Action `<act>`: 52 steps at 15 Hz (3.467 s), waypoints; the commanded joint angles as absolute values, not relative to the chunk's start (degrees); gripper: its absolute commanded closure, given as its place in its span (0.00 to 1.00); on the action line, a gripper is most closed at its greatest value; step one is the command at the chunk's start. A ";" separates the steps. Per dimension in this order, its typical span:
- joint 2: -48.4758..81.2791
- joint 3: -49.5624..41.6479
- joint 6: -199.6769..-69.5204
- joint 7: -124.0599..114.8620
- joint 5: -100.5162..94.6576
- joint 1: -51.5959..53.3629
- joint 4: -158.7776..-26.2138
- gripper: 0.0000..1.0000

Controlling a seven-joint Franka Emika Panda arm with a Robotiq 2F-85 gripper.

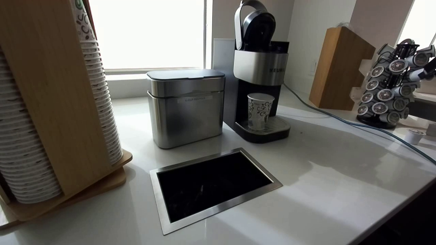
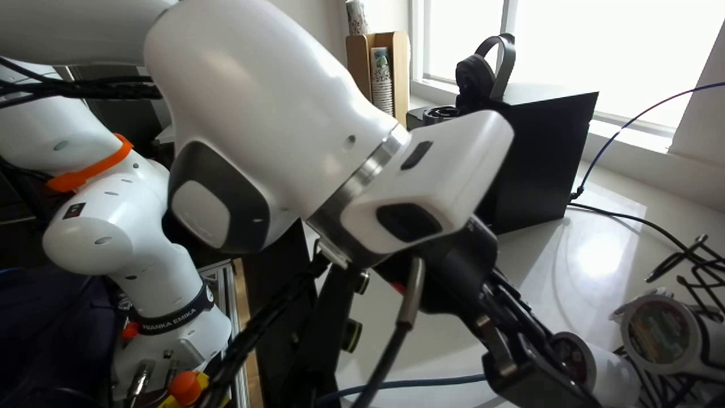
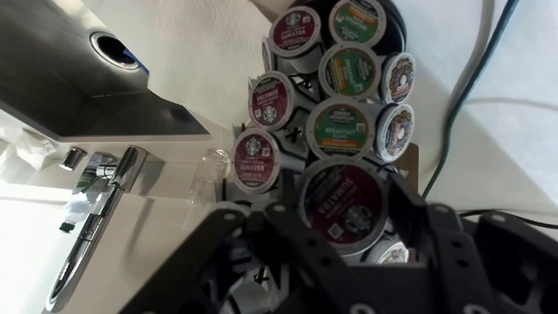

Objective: Remove one coffee pod from the rack and put it in the coffee maker

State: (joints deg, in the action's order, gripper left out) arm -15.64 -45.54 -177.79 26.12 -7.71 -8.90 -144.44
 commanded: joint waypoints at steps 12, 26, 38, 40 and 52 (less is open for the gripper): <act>-50.13 -28.47 -137.56 42.68 -15.70 -17.77 -153.15 0.71; -48.57 -23.01 -114.40 50.72 -19.93 -15.24 -138.11 0.46; -48.44 -23.01 -114.40 51.02 -19.96 -15.25 -138.08 0.46; -48.44 -23.01 -114.40 51.04 -19.96 -15.25 -138.08 0.46; -46.77 -18.15 -112.11 53.06 -14.52 -5.63 -136.17 0.71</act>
State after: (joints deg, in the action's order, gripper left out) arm -48.24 -21.11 -115.60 51.65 -16.86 -11.20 -138.30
